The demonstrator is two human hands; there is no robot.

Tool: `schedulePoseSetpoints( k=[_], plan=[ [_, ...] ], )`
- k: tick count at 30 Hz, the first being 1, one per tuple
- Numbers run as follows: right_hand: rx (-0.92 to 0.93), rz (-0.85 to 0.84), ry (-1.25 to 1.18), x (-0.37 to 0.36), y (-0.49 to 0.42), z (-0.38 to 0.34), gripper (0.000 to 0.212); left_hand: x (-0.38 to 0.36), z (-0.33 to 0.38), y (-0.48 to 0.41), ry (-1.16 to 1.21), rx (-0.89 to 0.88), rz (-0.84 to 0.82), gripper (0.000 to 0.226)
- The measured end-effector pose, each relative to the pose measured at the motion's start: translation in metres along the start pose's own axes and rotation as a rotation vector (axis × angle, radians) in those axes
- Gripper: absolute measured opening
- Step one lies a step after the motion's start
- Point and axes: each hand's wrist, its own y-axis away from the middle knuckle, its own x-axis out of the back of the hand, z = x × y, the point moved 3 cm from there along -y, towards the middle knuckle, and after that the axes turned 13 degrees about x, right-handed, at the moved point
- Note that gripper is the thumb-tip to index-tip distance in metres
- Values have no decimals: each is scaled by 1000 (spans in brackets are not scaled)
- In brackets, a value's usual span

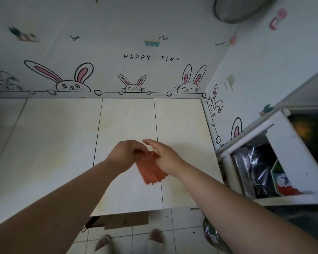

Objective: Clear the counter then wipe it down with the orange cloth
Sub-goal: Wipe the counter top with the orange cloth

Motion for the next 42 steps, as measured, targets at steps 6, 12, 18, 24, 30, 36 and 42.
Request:
schedulePoseSetpoints(
  k=[6, 12, 18, 24, 30, 36, 42],
  plan=[
    [-66, -43, -295, 18, 8, -7, 44, 5, 13, 4, 79, -49, 59, 29],
    [-167, -21, -228, 48, 21, -4, 22, -5, 21, -1, 40, 4, 30, 15],
    [-237, -86, -20, 80, 24, -2, 30, -28, 24, -1, 154, 77, -255, 12],
    [-278, 141, 330, 85, 5, 15, 55, -23, 6, -22, -108, 147, 5, 30],
    [-22, -64, 689, 17, 11, 48, 55, -32, -14, -42, -387, 43, 144, 37],
    [-61, -103, 876, -16, 17, 88, 64, -50, -6, -78, -641, -52, 130, 50],
    [-77, 5, 882, 3, -28, 102, 58, -50, -1, -111, -571, 11, 231, 52]
  ],
)
